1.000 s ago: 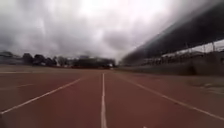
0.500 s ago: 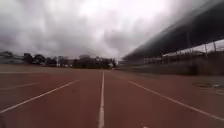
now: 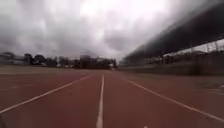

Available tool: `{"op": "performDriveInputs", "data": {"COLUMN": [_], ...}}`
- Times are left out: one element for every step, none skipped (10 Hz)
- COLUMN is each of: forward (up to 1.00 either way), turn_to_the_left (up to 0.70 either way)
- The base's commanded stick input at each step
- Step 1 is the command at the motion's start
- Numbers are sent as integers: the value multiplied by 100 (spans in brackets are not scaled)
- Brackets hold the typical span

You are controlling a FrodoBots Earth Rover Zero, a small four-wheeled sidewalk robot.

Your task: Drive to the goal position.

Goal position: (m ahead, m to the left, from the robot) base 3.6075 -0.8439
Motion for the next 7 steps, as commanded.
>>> {"op": "performDriveInputs", "data": {"forward": [70,70,70,70,70,70,70], "turn_to_the_left": [0,0,0,0,0,0,0]}}
